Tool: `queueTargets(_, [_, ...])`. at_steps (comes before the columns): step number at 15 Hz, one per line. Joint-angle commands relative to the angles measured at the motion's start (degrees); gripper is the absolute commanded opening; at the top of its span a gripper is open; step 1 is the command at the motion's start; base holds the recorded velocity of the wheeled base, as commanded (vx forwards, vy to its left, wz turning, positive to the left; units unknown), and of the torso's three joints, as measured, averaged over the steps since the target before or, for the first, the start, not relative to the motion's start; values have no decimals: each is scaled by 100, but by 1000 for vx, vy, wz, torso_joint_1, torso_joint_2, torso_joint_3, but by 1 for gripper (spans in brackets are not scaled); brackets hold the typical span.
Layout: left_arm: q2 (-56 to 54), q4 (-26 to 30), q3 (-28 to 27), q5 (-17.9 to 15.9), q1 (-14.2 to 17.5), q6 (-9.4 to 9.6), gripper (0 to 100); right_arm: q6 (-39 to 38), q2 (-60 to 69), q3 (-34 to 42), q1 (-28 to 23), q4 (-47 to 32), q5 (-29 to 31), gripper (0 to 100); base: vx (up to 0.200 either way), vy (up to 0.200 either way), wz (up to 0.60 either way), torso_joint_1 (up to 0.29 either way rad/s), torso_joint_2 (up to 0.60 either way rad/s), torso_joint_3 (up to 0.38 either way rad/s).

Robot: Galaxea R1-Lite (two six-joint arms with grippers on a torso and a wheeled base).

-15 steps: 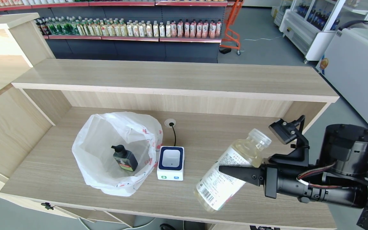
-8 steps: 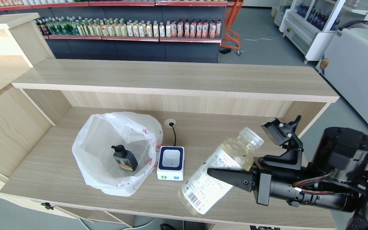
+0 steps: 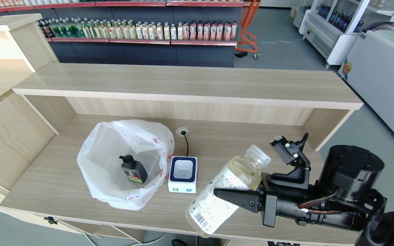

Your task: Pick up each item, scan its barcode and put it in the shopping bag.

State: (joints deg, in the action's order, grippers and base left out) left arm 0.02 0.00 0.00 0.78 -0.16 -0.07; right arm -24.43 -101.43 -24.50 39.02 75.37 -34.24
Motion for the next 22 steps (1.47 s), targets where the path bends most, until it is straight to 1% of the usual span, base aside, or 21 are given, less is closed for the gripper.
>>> queueTargets(1, [-2,0,0,1,-2,-1,100,0,-35,-2,27,4,-3,0,0,0,0,0,0,0])
queueTargets(12, [-2,0,0,1,-2,-1,100,35,114,16,44,-32,49,0,0,0,0,0,0,0])
queueTargets(13, [-2,0,0,1,-2,-1,100,246,281,60,-70,-146,67,0,0,0,0,0,0,0])
queueTargets(14, [-2,0,0,1,-2,-1,100,571,448,139,-395,-392,84,0,0,0,0,0,0,0])
queueTargets(15, [-2,0,0,1,-2,-1,100,1063,782,235,-852,-814,137,0,0,0,0,0,0,0])
queueTargets(16, [-2,0,0,1,-2,-1,100,1608,1063,244,-1327,-1262,401,0,0,0,0,0,0,0])
queueTargets(17, [-2,0,0,1,-2,-1,100,2355,1380,262,-1740,-1631,858,0,0,0,0,0,0,0])
queueTargets(18, [-2,0,0,1,-2,-1,100,3041,1617,271,-2223,-1868,1333,0,0,0,0,0,0,0])
queueTargets(19, [-2,0,0,1,7,-1,100,3761,1802,288,-2575,-1983,1702,0,0,0,0,0,0,0])
queueTargets(20, [-2,0,0,1,-2,-1,100,4517,1872,332,-2760,-2000,1992,0,0,0,0,0,0,0])
queueTargets(21, [-2,0,0,1,-2,-1,100,4992,1890,359,-2909,-1983,2124,0,0,0,0,0,0,0])
queueTargets(22, [-2,0,0,1,-2,-1,100,5282,1898,394,-3032,-1992,2115,0,0,0,0,0,0,0])
